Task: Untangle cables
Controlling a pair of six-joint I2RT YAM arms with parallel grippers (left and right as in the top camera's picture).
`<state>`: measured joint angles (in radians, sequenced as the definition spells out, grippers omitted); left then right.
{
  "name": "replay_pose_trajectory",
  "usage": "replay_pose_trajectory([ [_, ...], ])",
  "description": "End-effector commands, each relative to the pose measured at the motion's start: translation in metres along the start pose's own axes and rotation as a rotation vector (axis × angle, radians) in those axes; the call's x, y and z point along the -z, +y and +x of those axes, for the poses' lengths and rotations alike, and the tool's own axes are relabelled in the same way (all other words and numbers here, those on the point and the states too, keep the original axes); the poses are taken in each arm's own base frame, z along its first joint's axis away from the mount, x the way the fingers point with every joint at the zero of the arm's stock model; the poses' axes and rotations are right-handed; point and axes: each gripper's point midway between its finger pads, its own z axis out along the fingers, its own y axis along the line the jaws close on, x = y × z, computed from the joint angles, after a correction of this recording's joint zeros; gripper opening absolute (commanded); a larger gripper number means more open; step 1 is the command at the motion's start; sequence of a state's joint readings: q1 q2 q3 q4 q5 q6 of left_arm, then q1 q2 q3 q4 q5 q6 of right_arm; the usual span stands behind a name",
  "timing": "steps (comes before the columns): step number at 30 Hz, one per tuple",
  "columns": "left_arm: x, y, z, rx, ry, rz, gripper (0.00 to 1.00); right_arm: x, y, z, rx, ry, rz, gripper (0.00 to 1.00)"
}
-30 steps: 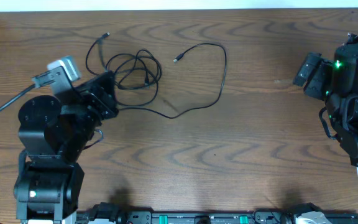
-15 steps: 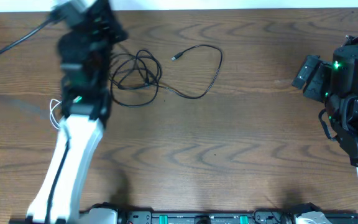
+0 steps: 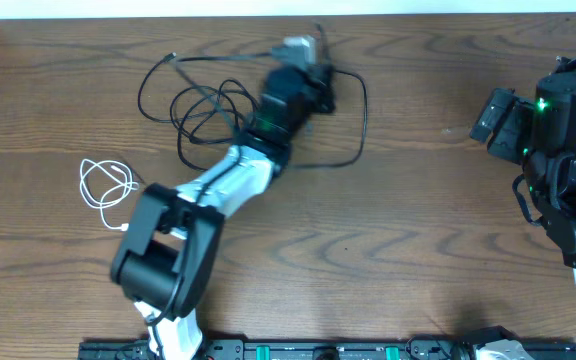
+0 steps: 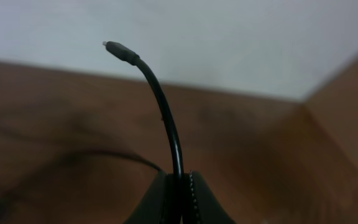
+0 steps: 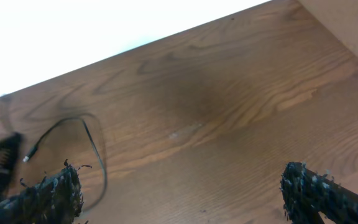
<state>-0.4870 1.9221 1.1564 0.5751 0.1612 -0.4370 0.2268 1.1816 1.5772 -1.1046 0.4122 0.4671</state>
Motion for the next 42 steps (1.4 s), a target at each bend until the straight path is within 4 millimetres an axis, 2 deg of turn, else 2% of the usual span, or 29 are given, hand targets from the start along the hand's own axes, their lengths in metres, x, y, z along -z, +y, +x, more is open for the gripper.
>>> replay_pose_trajectory([
  [1, -0.005, -0.040, 0.034, -0.124, 0.078, 0.098, 0.08, -0.001, -0.001, -0.003, -0.012, -0.007, 0.009, 0.99],
  [3, -0.007, -0.044, 0.053, -0.182, 0.124, 0.094, 0.08, -0.004, 0.000, -0.002, -0.008, 0.002, 0.014, 0.99],
  [4, -0.007, -0.043, 0.061, -0.203, 0.145, 0.074, 0.11, -0.006, 0.000, -0.001, -0.006, 0.006, 0.016, 0.99],
  [5, -0.007, -0.038, 0.067, -0.213, 0.163, 0.043, 0.17, -0.008, 0.000, 0.000, -0.003, 0.011, 0.019, 0.99],
  [6, -0.006, -0.027, 0.073, -0.226, 0.182, -0.012, 0.29, -0.009, 0.000, 0.001, 0.000, 0.017, 0.022, 0.99],
  [9, -0.002, 0.002, 0.078, -0.252, 0.205, -0.161, 0.42, -0.011, 0.000, 0.003, 0.005, 0.028, 0.027, 0.99],
  [10, 0.000, 0.010, 0.078, -0.255, 0.210, -0.196, 0.52, -0.012, 0.001, 0.003, 0.006, 0.029, 0.027, 0.99],
  [12, 0.004, 0.015, 0.081, -0.255, 0.234, -0.219, 0.84, -0.012, 0.001, 0.003, 0.006, 0.029, 0.027, 0.99],
  [13, 0.007, 0.016, 0.079, -0.255, 0.242, -0.224, 0.91, -0.012, 0.001, 0.003, 0.006, 0.029, 0.027, 0.99],
  [15, 0.016, 0.012, 0.071, -0.255, 0.245, -0.228, 0.93, -0.012, 0.000, 0.004, 0.007, 0.032, 0.029, 0.99],
  [18, 0.035, -0.004, 0.044, -0.254, 0.219, -0.218, 0.93, -0.011, 0.000, 0.004, 0.006, 0.029, 0.028, 0.99],
  [22, 0.076, -0.025, 0.005, -0.273, 0.187, -0.212, 0.93, -0.011, 0.006, -0.009, -0.018, -0.020, 0.003, 0.99],
  [24, 0.098, -0.025, -0.013, -0.286, 0.166, -0.256, 0.93, -0.010, 0.012, -0.021, -0.041, -0.069, -0.021, 0.99],
  [25, 0.116, -0.022, -0.023, -0.292, 0.155, -0.302, 0.93, -0.009, 0.017, -0.032, -0.055, -0.111, -0.042, 0.99],
  [28, 0.152, -0.014, -0.037, -0.306, 0.153, -0.392, 0.93, -0.003, 0.029, -0.061, -0.049, -0.226, -0.092, 0.99],
  [32, 0.191, -0.008, -0.036, -0.321, 0.208, -0.443, 0.94, 0.013, 0.042, -0.104, -0.034, -0.406, -0.152, 0.99],
  [37, 0.218, 0.000, -0.022, -0.334, 0.295, -0.477, 0.94, 0.047, 0.053, -0.158, -0.017, -0.660, -0.202, 0.99],
  [39, 0.223, 0.004, -0.015, -0.340, 0.333, -0.492, 0.94, 0.057, 0.054, -0.170, 0.006, -0.724, -0.202, 0.99],
  [42, 0.227, 0.010, -0.006, -0.347, 0.380, -0.511, 0.94, 0.059, 0.052, -0.169, 0.105, -0.734, -0.163, 0.99],
])
